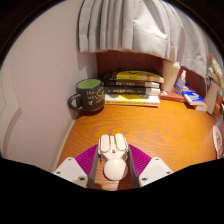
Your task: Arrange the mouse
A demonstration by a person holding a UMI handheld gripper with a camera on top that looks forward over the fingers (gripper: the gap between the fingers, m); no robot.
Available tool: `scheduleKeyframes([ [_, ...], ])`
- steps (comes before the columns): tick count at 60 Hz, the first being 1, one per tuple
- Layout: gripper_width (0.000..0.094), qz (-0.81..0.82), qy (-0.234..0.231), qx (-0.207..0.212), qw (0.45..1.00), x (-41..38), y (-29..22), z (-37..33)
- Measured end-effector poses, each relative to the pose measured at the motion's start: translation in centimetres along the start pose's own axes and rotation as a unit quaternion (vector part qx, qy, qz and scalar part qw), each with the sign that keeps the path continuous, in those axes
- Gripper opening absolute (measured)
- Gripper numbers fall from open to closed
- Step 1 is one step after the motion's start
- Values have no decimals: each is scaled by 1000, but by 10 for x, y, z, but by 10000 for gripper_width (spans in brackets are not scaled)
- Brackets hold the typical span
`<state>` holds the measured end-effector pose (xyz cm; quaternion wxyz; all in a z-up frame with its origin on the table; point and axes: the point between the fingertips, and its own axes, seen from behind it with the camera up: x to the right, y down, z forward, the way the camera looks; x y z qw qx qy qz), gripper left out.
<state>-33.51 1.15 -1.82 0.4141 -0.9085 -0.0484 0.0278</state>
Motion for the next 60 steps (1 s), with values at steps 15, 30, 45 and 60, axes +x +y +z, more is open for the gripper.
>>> scheduleKeyframes([
  [15,397,2,12,-35,999,2,0,3],
  [30,398,-21,-30,-63,997,3,-8,-2],
  [45,403,-52,-17,53,997,131,-137,-99],
  [60,400,-47,50,123,990,370,-198,-193],
])
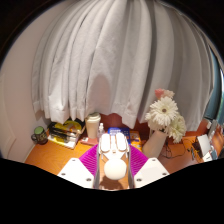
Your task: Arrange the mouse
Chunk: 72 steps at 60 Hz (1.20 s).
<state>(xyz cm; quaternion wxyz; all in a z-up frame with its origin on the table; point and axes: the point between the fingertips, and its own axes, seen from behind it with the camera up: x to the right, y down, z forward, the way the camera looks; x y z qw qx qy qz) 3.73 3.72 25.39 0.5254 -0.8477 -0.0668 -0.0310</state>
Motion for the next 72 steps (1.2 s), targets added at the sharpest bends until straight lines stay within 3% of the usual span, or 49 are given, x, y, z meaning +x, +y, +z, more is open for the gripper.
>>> scheduleKeyframes([
  [3,398,9,12,-3,1000,41,15,1],
  [15,395,41,43,-94,994,162,135,33],
  [24,395,55,35,-165,984,183,223,55],
  [35,396,51,16,-220,974,180,286,68],
  [40,406,66,12,-209,976,179,288,69],
  [52,553,82,12,-212,974,180,291,71],
  [54,605,82,16,-214,973,182,291,70],
  [60,872,70,20,-229,971,188,290,65],
  [72,852,62,34,-211,975,185,248,36],
])
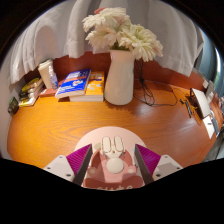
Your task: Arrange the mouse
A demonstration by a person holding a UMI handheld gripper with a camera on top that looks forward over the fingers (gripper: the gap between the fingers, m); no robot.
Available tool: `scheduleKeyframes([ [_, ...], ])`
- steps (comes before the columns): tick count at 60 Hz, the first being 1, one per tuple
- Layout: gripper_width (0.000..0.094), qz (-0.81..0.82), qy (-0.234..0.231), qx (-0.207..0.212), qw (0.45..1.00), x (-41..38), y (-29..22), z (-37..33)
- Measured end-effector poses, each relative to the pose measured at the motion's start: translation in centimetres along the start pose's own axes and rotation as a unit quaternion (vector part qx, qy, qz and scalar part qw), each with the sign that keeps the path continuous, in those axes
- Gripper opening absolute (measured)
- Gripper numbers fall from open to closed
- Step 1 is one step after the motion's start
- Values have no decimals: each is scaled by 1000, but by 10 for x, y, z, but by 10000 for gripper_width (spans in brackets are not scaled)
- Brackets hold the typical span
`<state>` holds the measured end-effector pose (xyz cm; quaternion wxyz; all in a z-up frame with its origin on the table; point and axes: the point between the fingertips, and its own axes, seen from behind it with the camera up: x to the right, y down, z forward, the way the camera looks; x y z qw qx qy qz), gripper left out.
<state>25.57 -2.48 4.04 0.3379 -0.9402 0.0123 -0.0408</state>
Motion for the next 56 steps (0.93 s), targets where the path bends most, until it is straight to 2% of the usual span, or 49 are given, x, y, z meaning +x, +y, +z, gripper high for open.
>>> scheduleKeyframes([
  [9,858,1,-5,36,999,-31,-22,-58],
  [21,853,-7,-25,73,997,-94,-20,-123],
  [40,852,-13,-52,85,995,-176,31,-189],
  [56,853,-41,-60,87,994,-211,64,-227],
])
